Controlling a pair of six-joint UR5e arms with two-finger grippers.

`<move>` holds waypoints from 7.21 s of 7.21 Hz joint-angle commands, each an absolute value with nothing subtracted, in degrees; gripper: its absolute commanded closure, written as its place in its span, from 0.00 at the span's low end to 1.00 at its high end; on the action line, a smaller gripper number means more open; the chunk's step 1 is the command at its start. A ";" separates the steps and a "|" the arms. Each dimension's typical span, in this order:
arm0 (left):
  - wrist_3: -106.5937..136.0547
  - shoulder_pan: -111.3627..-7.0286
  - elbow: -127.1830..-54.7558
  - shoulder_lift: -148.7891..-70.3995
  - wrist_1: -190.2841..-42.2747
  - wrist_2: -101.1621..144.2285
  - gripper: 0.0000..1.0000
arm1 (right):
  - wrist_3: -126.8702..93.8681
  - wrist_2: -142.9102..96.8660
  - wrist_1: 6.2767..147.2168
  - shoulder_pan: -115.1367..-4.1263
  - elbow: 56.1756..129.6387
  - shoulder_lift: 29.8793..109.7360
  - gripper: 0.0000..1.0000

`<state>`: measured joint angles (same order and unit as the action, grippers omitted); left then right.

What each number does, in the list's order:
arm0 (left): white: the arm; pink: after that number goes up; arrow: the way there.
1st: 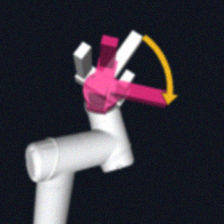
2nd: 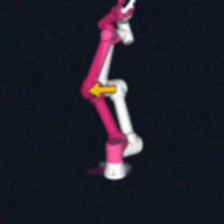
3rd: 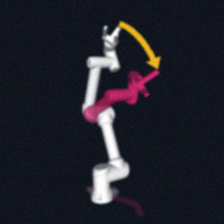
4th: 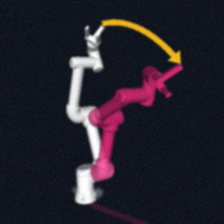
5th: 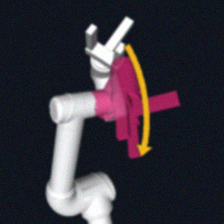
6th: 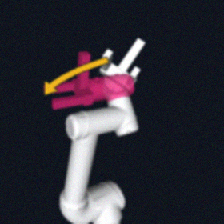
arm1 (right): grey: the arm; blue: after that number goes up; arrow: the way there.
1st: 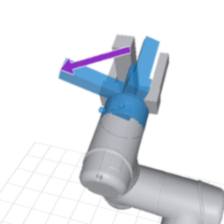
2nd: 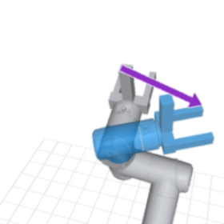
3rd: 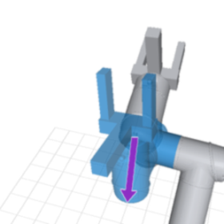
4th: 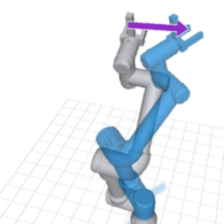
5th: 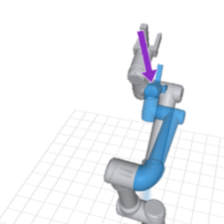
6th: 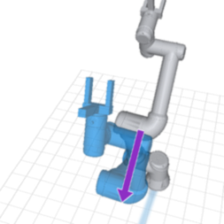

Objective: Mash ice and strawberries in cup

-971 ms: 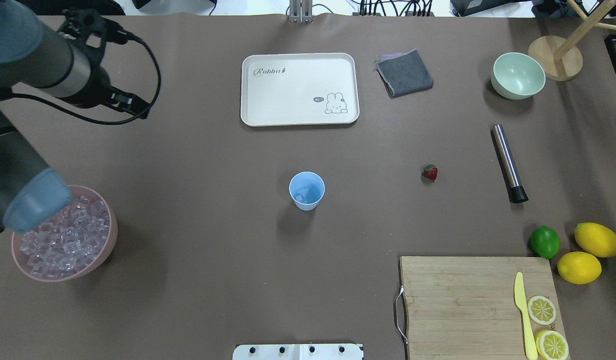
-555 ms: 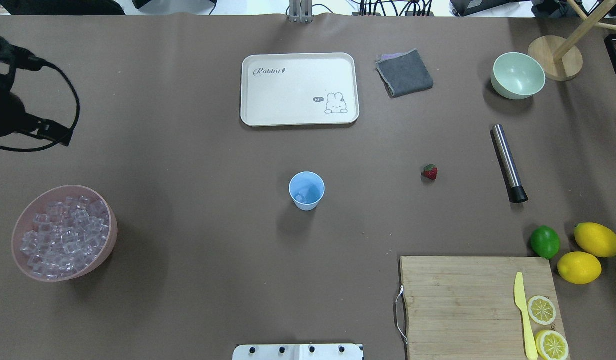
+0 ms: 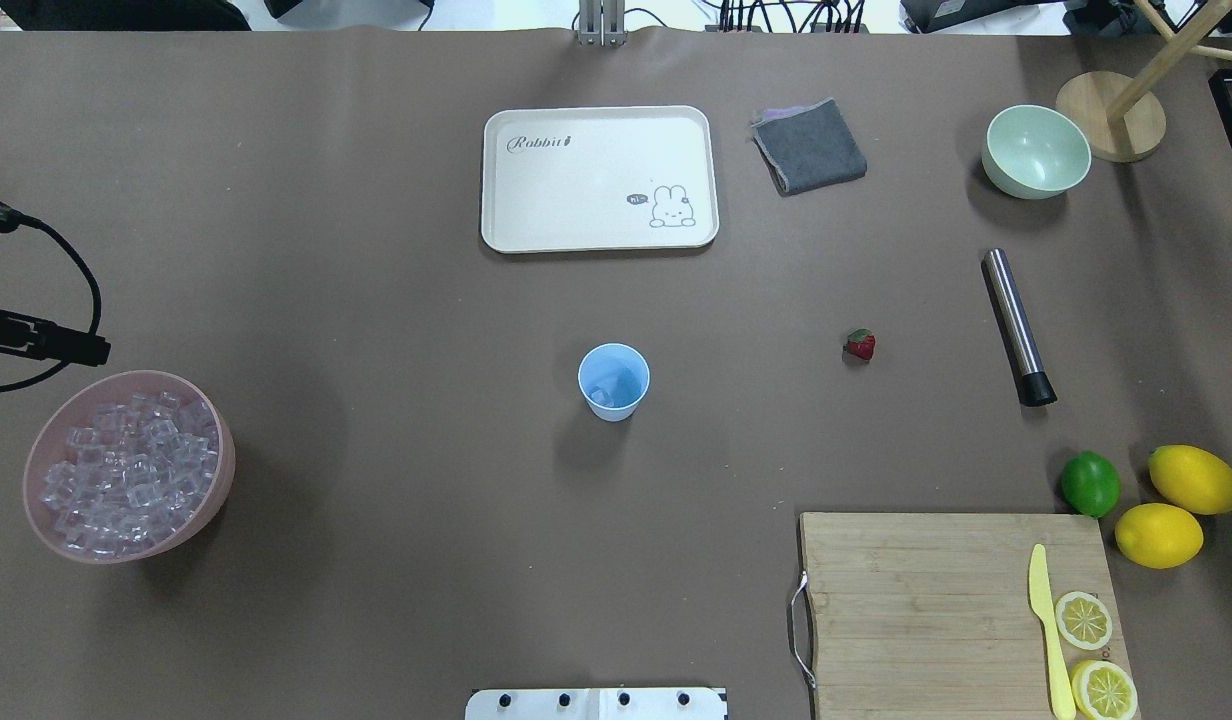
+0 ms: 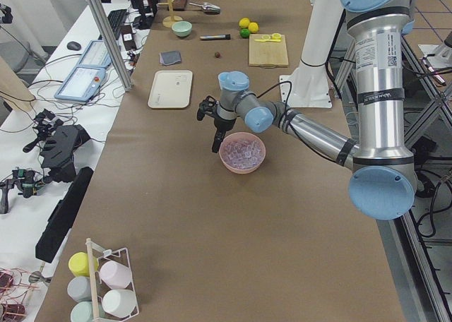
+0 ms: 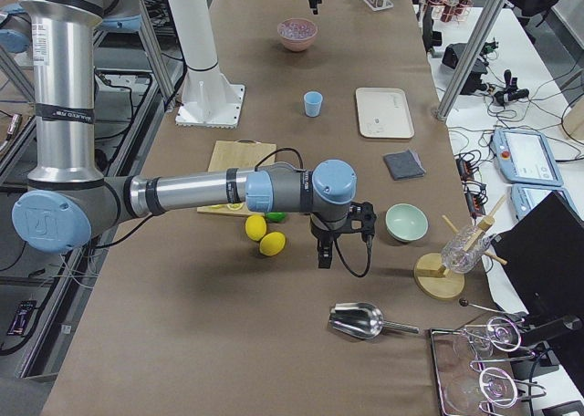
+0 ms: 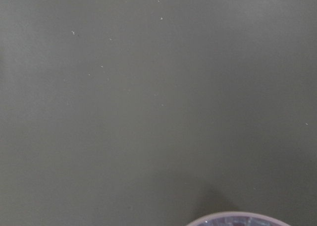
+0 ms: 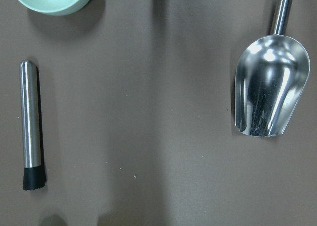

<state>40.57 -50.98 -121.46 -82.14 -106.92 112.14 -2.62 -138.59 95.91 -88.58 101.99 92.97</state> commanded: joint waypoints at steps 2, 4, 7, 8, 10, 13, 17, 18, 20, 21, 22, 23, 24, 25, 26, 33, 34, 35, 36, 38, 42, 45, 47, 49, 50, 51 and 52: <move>43.49 -44.75 -125.75 -76.93 -107.58 109.26 0.02 | -2.72 -138.34 95.80 -88.24 101.95 92.81 0.00; 45.87 -40.54 -127.18 -74.80 -107.58 108.12 0.02 | -2.72 -138.17 95.80 -88.24 102.04 92.81 0.00; 47.55 -36.22 -127.09 -74.71 -107.58 106.18 0.18 | -2.72 -137.90 95.80 -88.24 102.04 92.72 0.00; 46.94 -35.86 -127.18 -73.58 -107.67 106.08 0.25 | -2.72 -137.90 95.80 -88.24 101.95 92.81 0.00; 46.76 -33.85 -127.18 -73.13 -107.67 106.00 0.27 | -2.72 -137.81 95.80 -88.24 102.13 92.81 0.00; 46.76 -31.29 -127.09 -72.78 -107.67 106.00 0.31 | -2.81 -137.37 95.71 -88.24 102.13 92.64 0.00; 46.76 -31.03 -126.57 -72.33 -107.58 106.00 0.33 | -2.81 -136.85 95.71 -88.33 102.22 92.64 0.00; 46.67 -31.03 -126.48 -72.16 -107.58 106.00 0.33 | -2.81 -136.85 95.71 -88.33 102.22 92.55 0.00; 46.67 -31.03 -126.47 -70.32 -107.75 106.00 0.33 | -2.81 -136.50 95.71 -88.33 102.22 92.11 0.00; 46.67 -31.03 -126.47 -69.88 -108.10 106.08 0.33 | -2.81 -136.49 95.71 -88.33 102.22 91.85 0.00; 46.67 -30.85 -126.39 -69.87 -108.11 106.08 0.34 | -2.81 -136.49 95.71 -88.33 102.22 91.76 0.00; 46.76 -30.59 -126.39 -69.87 -108.11 106.08 0.34 | -2.81 -136.41 95.71 -88.33 102.39 91.76 0.00; 46.76 -29.80 -126.39 -69.87 -108.11 106.08 0.34 | -2.81 -136.41 95.71 -88.33 102.39 91.76 0.00; 46.84 -29.45 -126.30 -69.87 -108.19 106.08 0.38 | -2.81 -135.80 95.80 -88.33 102.39 91.76 0.00; 46.85 -29.01 -126.30 -69.87 -108.11 106.08 0.40 | -2.81 -135.79 95.80 -88.33 102.39 91.76 0.00; 47.02 -27.51 -125.69 -70.22 -108.11 105.91 0.55 | -2.72 -135.09 95.71 -88.77 102.66 92.37 0.00; 47.02 -27.60 -125.51 -70.40 -108.11 105.91 0.64 | -2.81 -135.09 95.80 -88.86 102.66 92.20 0.00; 47.02 -27.60 -125.42 -70.40 -108.11 105.91 0.73 | -2.81 -134.91 95.71 -88.86 102.66 92.02 0.00; 47.02 -27.68 -125.33 -70.40 -108.11 105.91 0.84 | -2.90 -134.91 95.71 -88.86 102.66 91.76 0.00; 46.85 -28.91 -125.51 -70.49 -108.11 105.91 1.00 | -2.90 -134.91 95.80 -88.77 102.66 91.41 0.00; 46.76 -36.19 -128.14 -73.10 -108.19 106.00 1.00 | -5.36 -134.91 95.80 -88.77 102.57 90.18 0.00; 47.90 -38.49 -125.44 -87.32 -108.11 106.08 1.00 | -5.36 -135.17 95.80 -88.77 102.57 90.26 0.00; 57.25 -37.89 -118.07 -104.67 -107.85 106.08 1.00 | -5.45 -135.09 95.80 -88.68 102.39 90.26 0.00; 62.64 -34.30 -113.66 -114.23 -107.58 105.91 1.00 | -5.36 -135.09 95.71 -88.68 101.87 90.26 0.00; 63.62 -33.93 -110.95 -117.91 -107.58 105.91 1.00 | -5.36 -135.00 95.80 -88.68 101.78 90.26 0.00; 63.72 -32.88 -108.57 -120.82 -107.75 104.52 1.00 | -5.45 -135.00 95.80 -88.68 101.78 90.26 0.00; 63.81 -29.39 -106.11 -123.81 -107.93 100.06 1.00 | -6.58 -135.09 95.71 -88.68 101.86 90.26 0.00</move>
<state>63.43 -32.54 -109.20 -119.88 -107.74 103.91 -5.68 -135.03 95.77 -88.68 101.83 90.26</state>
